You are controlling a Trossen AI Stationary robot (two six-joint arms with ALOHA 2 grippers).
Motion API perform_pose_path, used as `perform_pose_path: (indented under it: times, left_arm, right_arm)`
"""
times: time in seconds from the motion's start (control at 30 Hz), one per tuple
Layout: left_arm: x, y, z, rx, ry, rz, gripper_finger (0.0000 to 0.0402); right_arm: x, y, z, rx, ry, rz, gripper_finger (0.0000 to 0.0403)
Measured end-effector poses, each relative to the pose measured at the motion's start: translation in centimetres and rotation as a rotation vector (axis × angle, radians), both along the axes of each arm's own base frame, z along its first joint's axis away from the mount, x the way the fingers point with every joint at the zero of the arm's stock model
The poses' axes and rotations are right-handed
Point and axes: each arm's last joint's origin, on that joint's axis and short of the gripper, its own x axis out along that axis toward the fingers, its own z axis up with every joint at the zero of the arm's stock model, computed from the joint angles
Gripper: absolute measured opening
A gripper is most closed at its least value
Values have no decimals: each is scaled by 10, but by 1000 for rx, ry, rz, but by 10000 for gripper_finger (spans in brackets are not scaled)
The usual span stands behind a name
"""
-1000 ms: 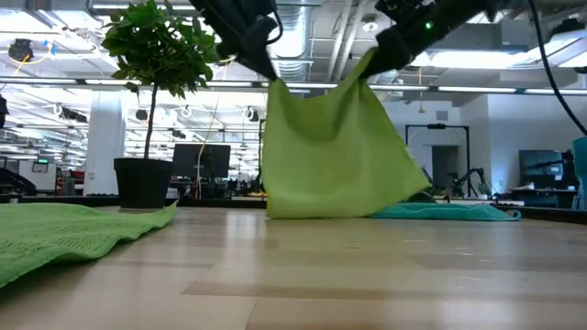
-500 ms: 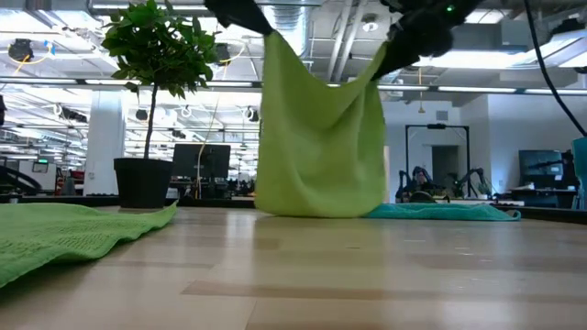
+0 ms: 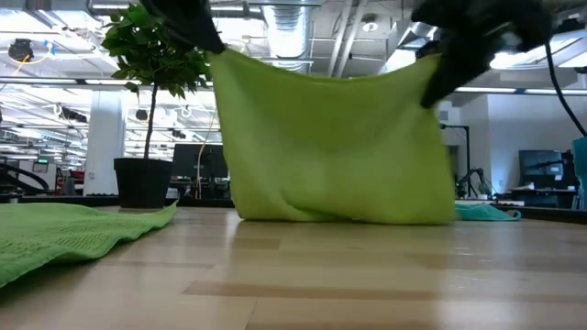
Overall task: Fold microfiber towels
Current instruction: Fold the light green towel
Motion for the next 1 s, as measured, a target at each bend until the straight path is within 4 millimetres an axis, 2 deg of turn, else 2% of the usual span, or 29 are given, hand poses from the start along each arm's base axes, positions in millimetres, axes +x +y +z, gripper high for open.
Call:
perform_pose_path:
  times: [0.2,0.33,0.5,0.7,1.0]
  left_arm:
    - [-7,-33,-25,-157,-65,-29,0]
    - [-12,-49,-50,-225,-26,-9,0]
    - [-4,-61,-75,-257,43,6,0]
    - [12,-66,-98,-254,59,-14,0]
    - [22,-48,-102,-169,4,134,0]
  right_arm:
    - [-16,30,-26,105,63,-24,3]
    - [-25,45,-42,181,52,-50,4]
    - [-31,59,-54,246,10,-36,4]
    - [-36,58,-70,267,-10,-95,4]
    - [-40,42,-86,214,-9,-232,4]
